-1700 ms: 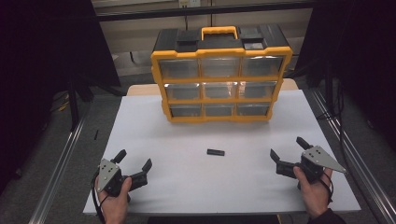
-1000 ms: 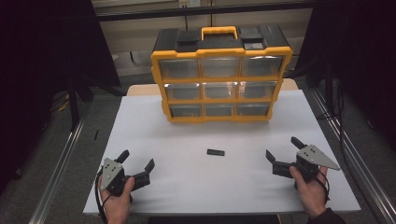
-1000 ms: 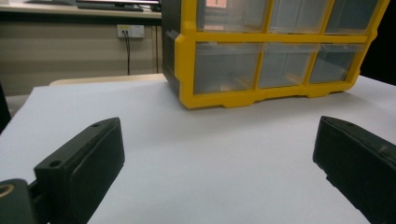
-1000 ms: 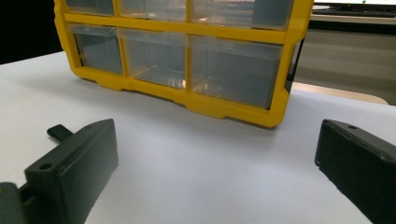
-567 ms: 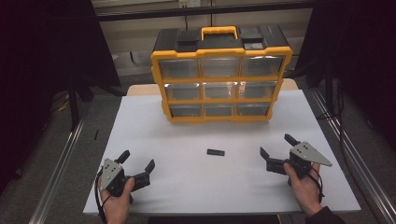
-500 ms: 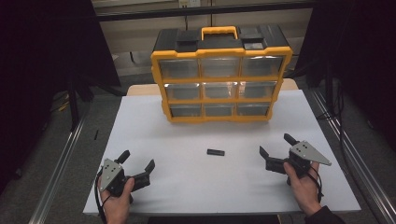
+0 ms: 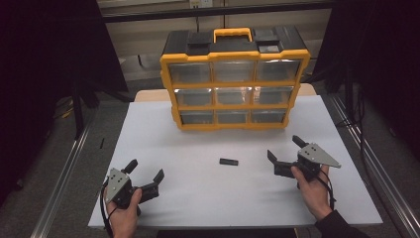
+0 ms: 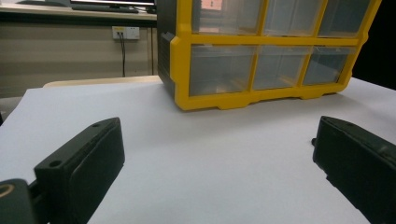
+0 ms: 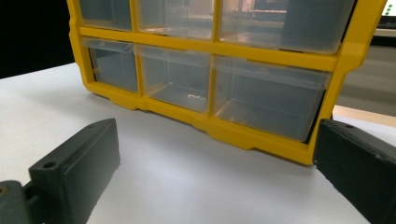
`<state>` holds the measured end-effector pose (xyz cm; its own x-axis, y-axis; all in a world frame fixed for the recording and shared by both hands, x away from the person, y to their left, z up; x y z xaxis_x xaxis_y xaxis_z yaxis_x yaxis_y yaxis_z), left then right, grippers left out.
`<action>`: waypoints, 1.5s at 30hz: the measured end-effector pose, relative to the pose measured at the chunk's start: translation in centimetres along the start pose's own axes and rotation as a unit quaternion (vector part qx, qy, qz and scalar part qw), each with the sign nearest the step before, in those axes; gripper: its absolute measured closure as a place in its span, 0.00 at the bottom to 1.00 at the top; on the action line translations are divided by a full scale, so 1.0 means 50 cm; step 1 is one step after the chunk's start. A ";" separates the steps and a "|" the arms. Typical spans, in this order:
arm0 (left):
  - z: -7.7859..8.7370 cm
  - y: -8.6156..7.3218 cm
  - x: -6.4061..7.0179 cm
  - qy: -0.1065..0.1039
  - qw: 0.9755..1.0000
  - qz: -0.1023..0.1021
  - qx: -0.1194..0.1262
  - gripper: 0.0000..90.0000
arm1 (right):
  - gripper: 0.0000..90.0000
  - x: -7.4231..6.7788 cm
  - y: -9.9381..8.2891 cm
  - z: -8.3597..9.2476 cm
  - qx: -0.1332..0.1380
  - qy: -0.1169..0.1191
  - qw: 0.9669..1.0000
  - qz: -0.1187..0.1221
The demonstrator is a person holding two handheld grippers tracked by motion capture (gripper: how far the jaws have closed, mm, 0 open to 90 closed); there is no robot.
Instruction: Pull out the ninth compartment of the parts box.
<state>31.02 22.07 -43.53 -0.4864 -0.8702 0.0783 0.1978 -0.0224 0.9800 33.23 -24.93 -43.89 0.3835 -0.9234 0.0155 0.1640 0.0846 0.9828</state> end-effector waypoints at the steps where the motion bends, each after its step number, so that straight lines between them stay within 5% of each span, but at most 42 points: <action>1: 0.000 0.000 0.000 0.000 1.000 0.000 0.000 0.02 | 0.01 0.000 0.002 -0.002 0.000 0.001 1.000 0.001; 33: -0.001 -0.002 0.000 -0.002 1.000 0.004 -0.006 0.02 | 0.00 0.001 0.040 -0.089 0.006 0.010 0.999 0.035; 42: 0.000 -0.002 0.002 -0.003 1.000 0.005 -0.006 0.02 | 0.00 -0.004 0.031 -0.108 -0.015 0.018 0.997 0.073; 43: 0.000 -0.002 0.003 -0.004 1.000 0.004 -0.005 0.02 | 0.00 -0.003 0.033 -0.112 -0.011 0.007 0.994 0.111; 45: 0.000 -0.002 0.003 -0.004 1.000 0.003 -0.005 0.02 | 0.00 -0.002 0.035 -0.113 -0.011 0.004 0.993 0.120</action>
<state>30.91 21.93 -43.62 -0.4913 -0.8667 0.0860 0.2102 -0.0222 0.9774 38.63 -22.57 -43.23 0.4211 -0.8727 0.2471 0.0872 0.3101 0.9467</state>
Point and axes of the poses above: each handheld gripper's, and its own axes: z roughly backward along the jaws, y roughly out of its top, x roughly to its right, the point moved 2 cm from there along -z, roughly forward along the jaws
